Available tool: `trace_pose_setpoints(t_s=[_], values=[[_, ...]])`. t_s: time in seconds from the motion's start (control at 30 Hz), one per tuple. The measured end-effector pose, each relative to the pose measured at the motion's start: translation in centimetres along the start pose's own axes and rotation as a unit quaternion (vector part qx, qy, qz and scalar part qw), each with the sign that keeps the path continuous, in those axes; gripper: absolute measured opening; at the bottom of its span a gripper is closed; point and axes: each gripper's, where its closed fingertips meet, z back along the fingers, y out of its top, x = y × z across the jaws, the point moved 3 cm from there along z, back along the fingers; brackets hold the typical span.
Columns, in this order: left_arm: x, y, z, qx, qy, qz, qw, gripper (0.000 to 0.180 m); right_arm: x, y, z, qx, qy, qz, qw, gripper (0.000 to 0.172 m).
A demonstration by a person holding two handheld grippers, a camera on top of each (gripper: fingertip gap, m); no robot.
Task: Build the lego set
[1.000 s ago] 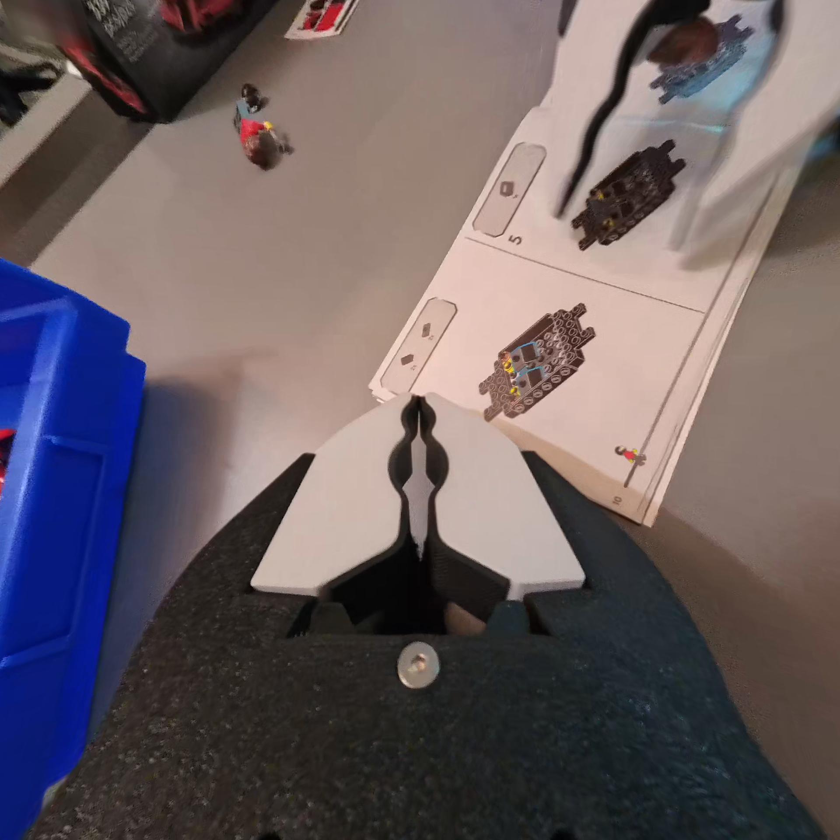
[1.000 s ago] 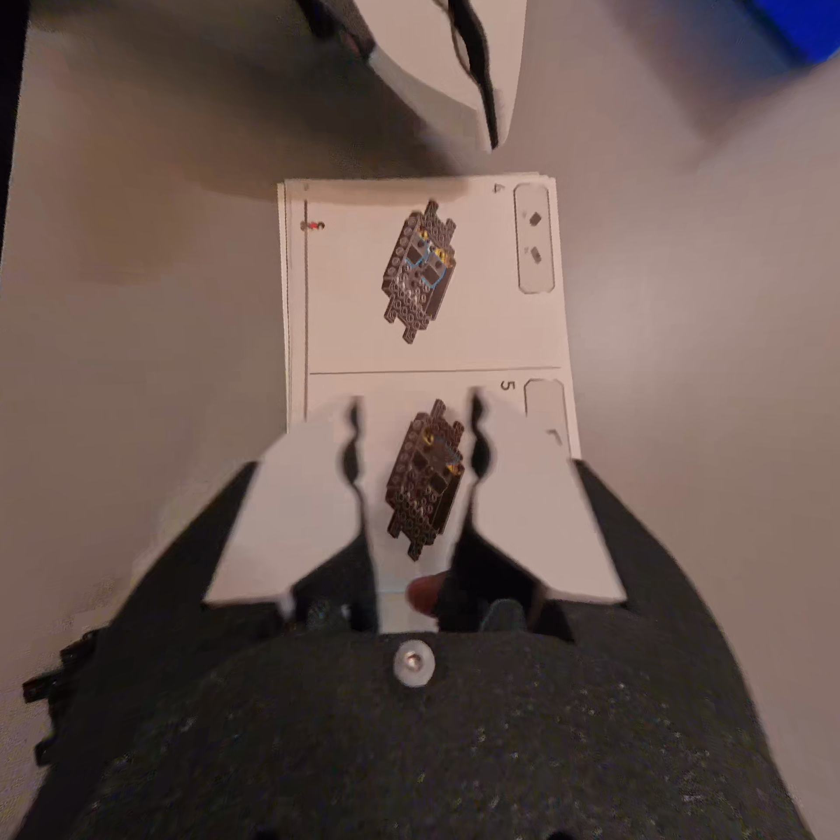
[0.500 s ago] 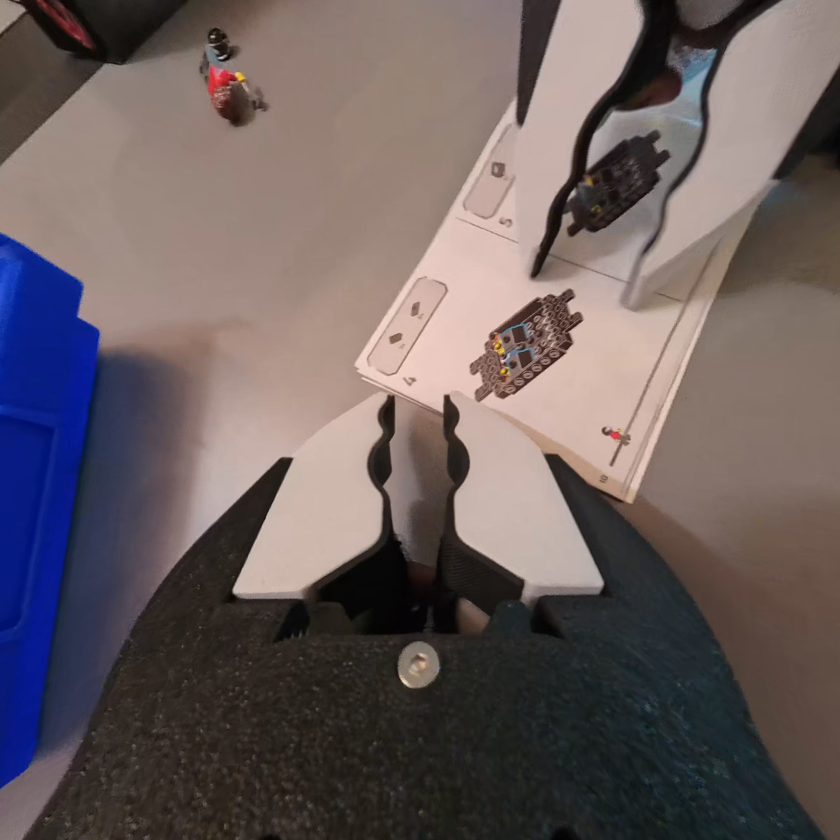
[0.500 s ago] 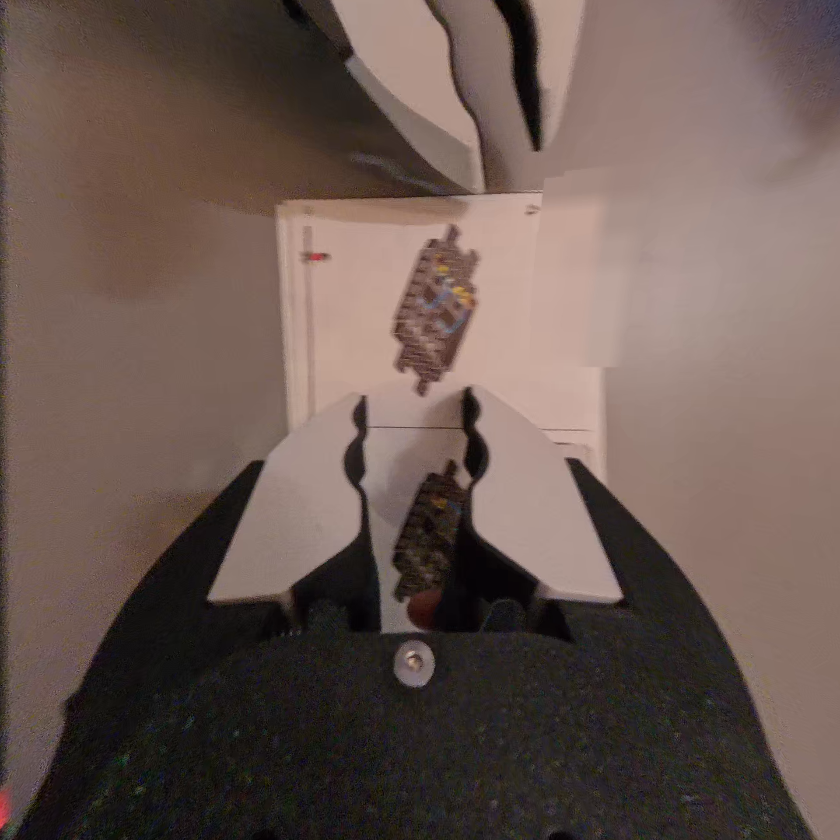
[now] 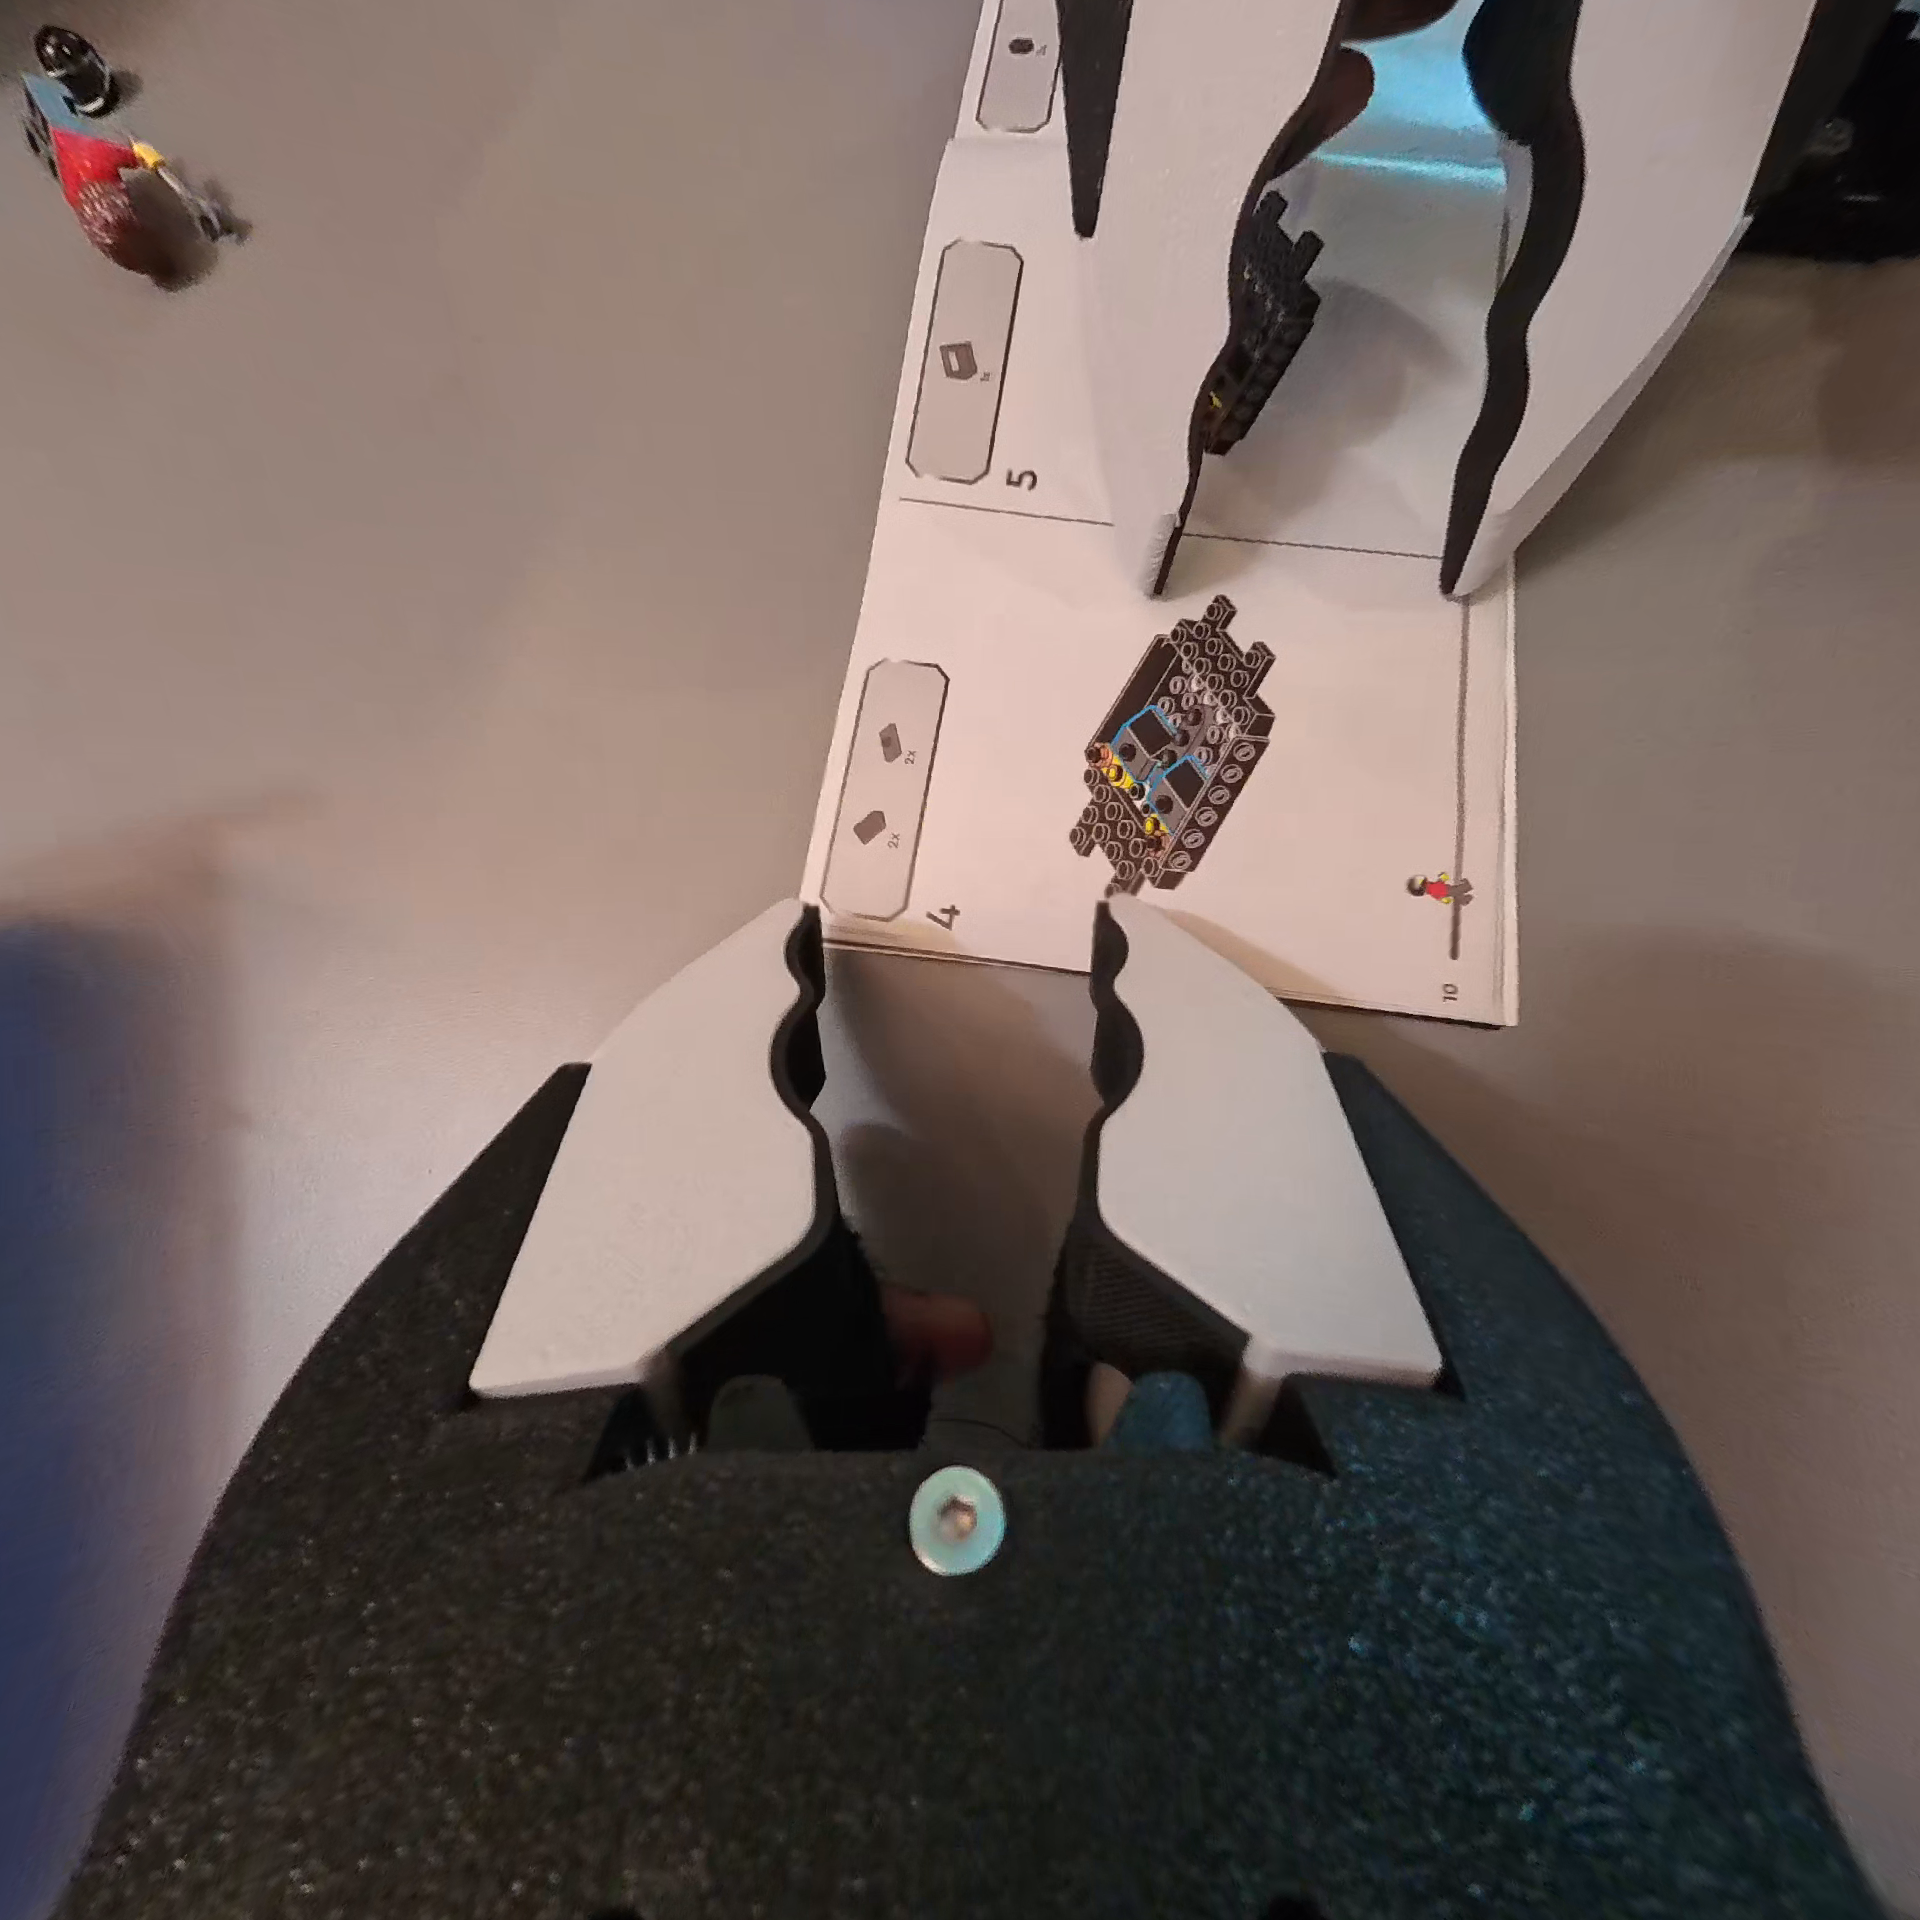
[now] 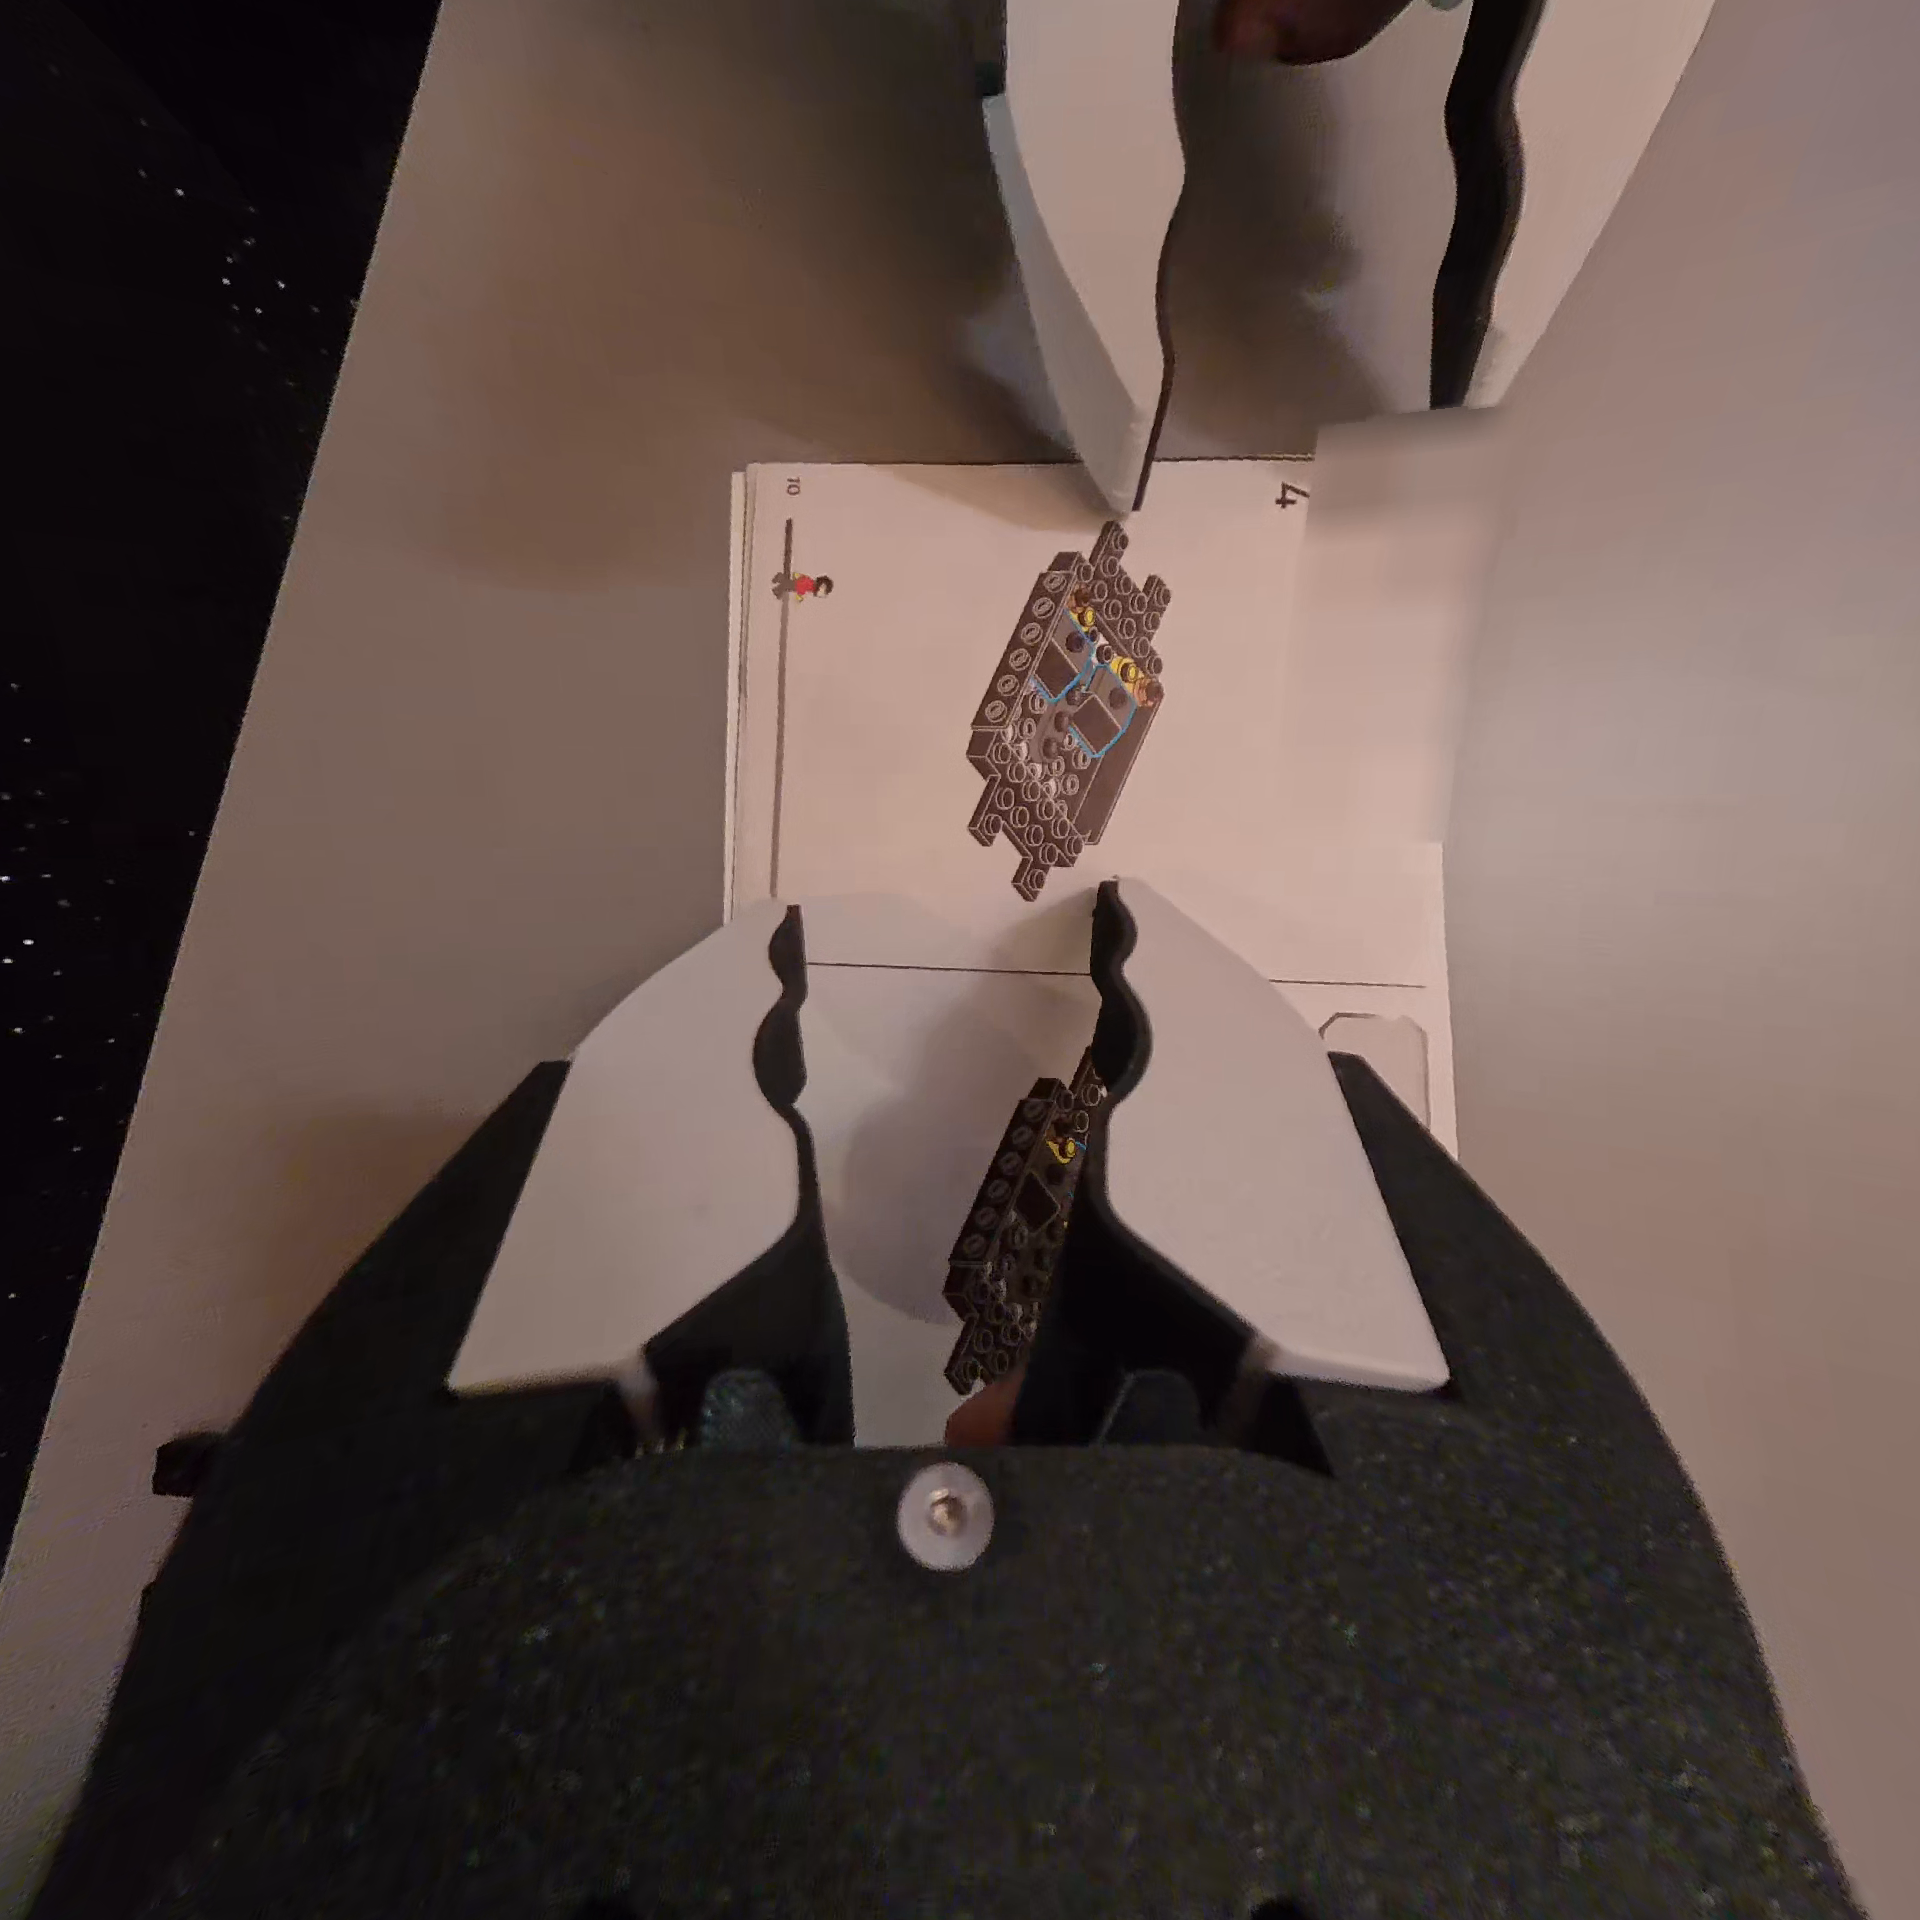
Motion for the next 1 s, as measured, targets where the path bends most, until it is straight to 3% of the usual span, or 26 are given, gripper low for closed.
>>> trace_pose_setpoints(t_s=[0.43, 0.5, 0.67, 0.8, 1.0], values=[[-0.3, 0.1, -0.1, -0.01, 0.017, 0.001, 1.0, 0.048, -0.3, 0.0, 0.0, 0.001, 0.0, 0.007, 1.0, 0.056], [-0.3, 0.2, 0.0, -0.007, 0.02, -0.004, 1.0, 0.044, 0.6, 0.4, 0.0, -0.011, -0.04, 0.008, 0.999, 0.055], [-1.7, 1.5, 0.6, 0.038, 0.073, 0.018, 0.996, 0.003, 3.8, 4.4, 1.9, 0.094, -0.131, -0.003, 0.987, 0.001], [-2.2, 2.0, 0.7, 0.063, 0.08, 0.039, 0.994, 0.0, 5.6, 5.1, 1.7, 0.089, -0.127, -0.033, 0.987, 0.0], [-4.6, 0.4, 0.1, -0.025, 0.166, 0.064, 0.984, 0.001, 6.6, 5.2, 0.1, 0.056, -0.138, -0.076, 0.986, 0.002]])
